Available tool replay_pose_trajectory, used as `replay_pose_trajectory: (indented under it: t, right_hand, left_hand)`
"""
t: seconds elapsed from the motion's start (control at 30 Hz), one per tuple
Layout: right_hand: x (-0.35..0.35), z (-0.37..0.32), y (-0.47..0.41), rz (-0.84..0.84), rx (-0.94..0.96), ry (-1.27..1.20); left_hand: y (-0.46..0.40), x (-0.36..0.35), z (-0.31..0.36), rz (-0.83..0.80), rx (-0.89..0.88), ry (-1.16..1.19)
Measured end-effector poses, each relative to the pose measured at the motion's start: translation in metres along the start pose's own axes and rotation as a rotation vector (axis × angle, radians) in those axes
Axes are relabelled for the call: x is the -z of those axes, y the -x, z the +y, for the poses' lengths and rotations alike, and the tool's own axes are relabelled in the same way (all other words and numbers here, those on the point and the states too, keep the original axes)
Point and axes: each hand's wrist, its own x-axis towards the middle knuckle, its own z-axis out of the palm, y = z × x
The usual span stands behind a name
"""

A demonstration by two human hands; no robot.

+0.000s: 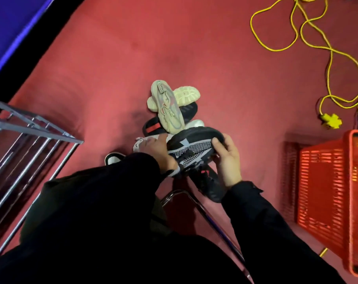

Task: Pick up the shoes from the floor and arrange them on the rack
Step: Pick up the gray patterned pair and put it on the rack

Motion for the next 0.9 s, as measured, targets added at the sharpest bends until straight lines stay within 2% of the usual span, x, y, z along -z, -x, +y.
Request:
replay_pose_trajectory:
  t: [0.1,0.2,0.23,0.33,0.37,0.43,0.53,0.63,0.7,0.83,0.9]
  right_hand:
    - [0.013,-0.029,-0.012,-0.039,-0.019,-0.091]
    - [0.013,-0.009,-0.029,-0.006,-0.236,-0.153]
    - [0.013,0.016,-0.036,0.051,-0.326,-0.126]
    - [0.021,0.106,-0.063,0.287,-0.571,-0.049]
    - [0.033,0.157,-0.075,0.324,-0.608,-0.005]
    - [0.036,0.212,-0.080,0.323,-0.708,0.081]
    - [0.035,0.265,-0.085,0.380,-0.677,0.028]
    - [0.000,0.204,-0.061,0.331,-0.709,0.049]
    - [-0.017,0.166,-0.049,0.295,-0.715,0.179]
    - [-0.023,0.147,-0.055,0.385,-0.677,0.235]
    - [-0.023,0.138,-0.055,0.493,-0.573,0.095]
  left_hand:
    - [0.006,0.003,0.004,-0.071,-0.024,0.154]
    - [0.005,0.002,0.007,0.095,-0.063,0.227]
    - [0.001,0.002,0.007,0.162,-0.072,0.243]
    - [-0.008,0.005,0.001,0.212,-0.026,0.251]
    - [-0.010,0.005,-0.003,0.230,-0.021,0.249]
    - [-0.009,0.007,-0.007,0.265,-0.011,0.254]
    - [-0.007,0.012,-0.001,0.258,-0.028,0.302]
    - [-0.003,0.013,0.005,0.249,-0.033,0.373]
    - [-0.002,0.012,0.005,0.248,-0.027,0.383]
    - [-0.001,0.013,0.001,0.242,0.031,0.385]
    - [-0.002,0.018,0.004,0.224,0.051,0.468]
